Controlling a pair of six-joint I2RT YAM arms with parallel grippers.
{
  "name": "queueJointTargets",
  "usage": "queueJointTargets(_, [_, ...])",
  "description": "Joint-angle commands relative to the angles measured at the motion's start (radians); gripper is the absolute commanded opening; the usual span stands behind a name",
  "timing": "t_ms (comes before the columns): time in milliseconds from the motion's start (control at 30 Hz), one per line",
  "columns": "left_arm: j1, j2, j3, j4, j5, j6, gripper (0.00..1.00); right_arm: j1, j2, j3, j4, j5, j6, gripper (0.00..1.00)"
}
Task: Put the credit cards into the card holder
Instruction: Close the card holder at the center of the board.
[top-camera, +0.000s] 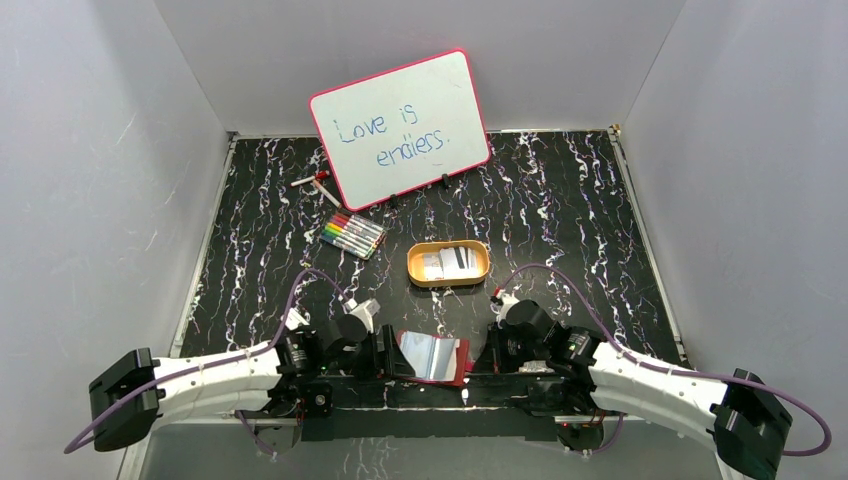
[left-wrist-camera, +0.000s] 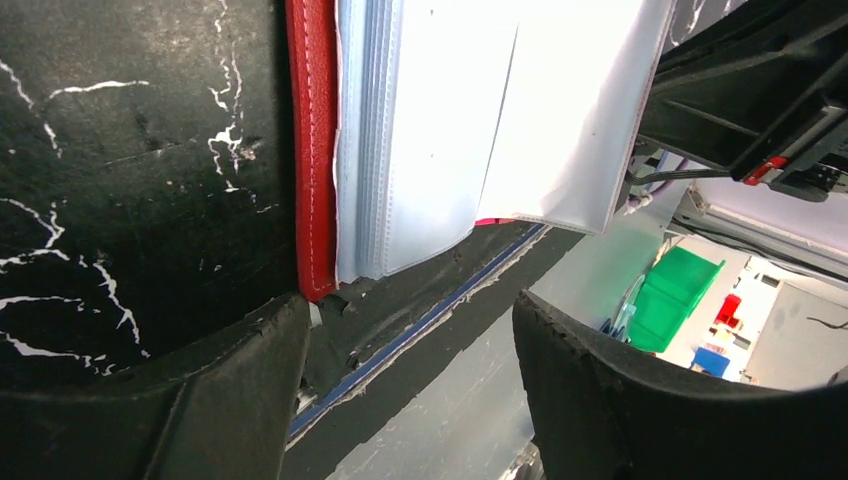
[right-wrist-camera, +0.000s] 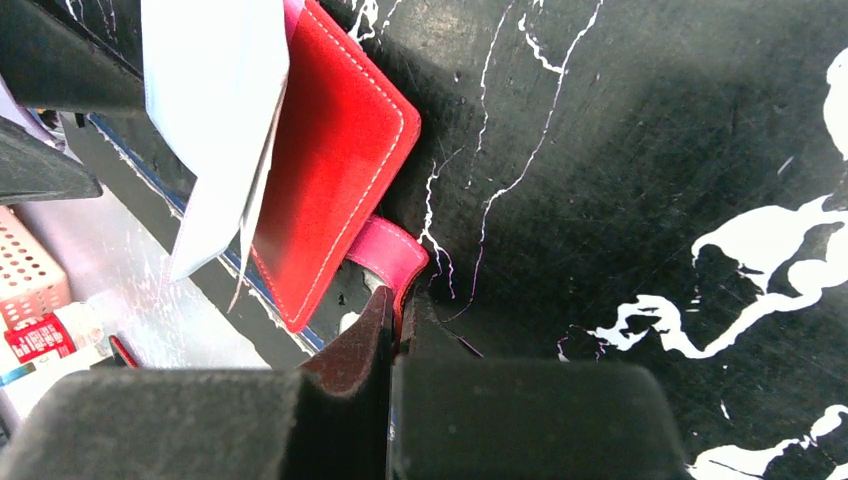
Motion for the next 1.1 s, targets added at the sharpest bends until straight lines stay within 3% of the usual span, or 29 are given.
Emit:
queueJointTargets(0, [0.005, -0.027, -0.005, 0.195, -0.104, 0.054, 0.72, 0.0, -0.005, -0.023, 0.005, -0.014, 0.017, 0.0])
queueJointTargets(500, [0.005, 0.074, 0.009, 0.319, -0.081, 0.119, 0.75, -0.001, 0.016, -0.025, 0.031, -0.005, 0.032, 0.0])
queueJointTargets(733, [0.005, 0.07, -0.003, 0.49, -0.072, 0.201, 0.8, 0.0, -0.004, -0.021, 0.03, 0.002, 0.046, 0.0])
queueJointTargets(1067, [0.004, 0.243, 0.074, 0.639, 0.038, 0.312, 0.84, 0.0, -0.025, -0.018, 0.01, 0.013, 0.054, 0.0])
